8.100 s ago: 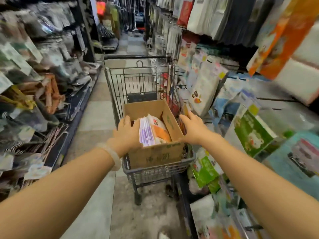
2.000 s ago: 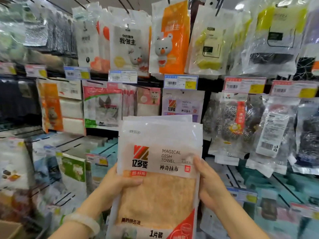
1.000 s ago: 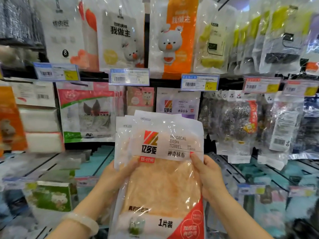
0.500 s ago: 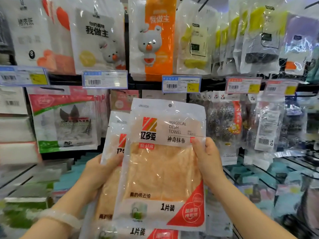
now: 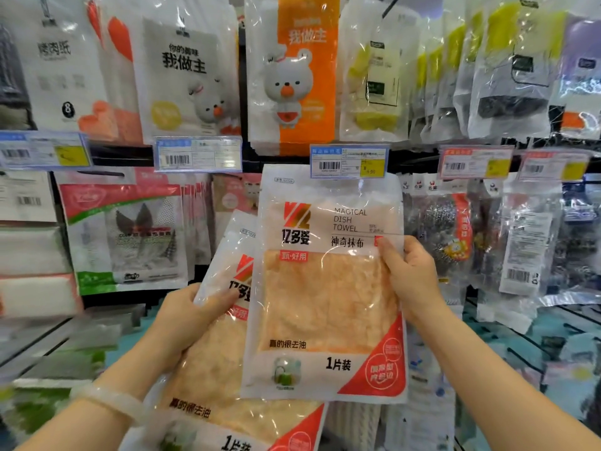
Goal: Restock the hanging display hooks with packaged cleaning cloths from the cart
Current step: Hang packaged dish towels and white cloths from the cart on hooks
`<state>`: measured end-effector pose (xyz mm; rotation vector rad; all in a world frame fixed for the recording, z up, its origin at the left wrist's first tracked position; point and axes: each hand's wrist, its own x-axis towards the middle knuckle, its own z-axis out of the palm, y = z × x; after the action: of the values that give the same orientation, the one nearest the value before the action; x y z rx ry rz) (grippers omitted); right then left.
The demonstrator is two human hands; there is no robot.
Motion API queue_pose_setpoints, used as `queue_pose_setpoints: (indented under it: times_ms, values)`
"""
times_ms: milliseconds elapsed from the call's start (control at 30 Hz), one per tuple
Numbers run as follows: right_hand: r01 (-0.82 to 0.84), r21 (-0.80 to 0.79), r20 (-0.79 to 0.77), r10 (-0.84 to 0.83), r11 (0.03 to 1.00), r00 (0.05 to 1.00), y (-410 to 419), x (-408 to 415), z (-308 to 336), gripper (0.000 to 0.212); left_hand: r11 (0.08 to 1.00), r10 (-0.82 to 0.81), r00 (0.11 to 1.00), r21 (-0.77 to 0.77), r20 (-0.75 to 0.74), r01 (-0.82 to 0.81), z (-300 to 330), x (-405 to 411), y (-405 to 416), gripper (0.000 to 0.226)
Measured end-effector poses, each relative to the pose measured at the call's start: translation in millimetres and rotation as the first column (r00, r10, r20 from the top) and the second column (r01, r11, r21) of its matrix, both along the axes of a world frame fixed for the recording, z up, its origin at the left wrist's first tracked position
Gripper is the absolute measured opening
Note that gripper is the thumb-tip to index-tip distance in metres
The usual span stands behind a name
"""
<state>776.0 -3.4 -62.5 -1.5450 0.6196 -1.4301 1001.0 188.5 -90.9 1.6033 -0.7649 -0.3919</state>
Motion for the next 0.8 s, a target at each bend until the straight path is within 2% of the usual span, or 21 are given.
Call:
queue_pose_setpoints:
  times_ms: [167,567,800]
  values:
    - [0.001,0.011,0.029,-0.002,1.000,1.000,2,1,5,0.007,0.997,-0.016,0.996,0.082,0.087,0.009,6,-5,-1,0.019]
    - [-0.059,0.130,0.041,0.054,0.990,0.998,2,-13,6,0.005,0.993,-0.030,0.997,0.120,0.072,0.021,5,-17,-7,0.025]
    - [-0.020,0.070,-0.021,0.021,0.997,1.000,2,-8,15,0.006,0.990,-0.032,0.996,0.142,0.082,0.020,2,-19,-4,0.025]
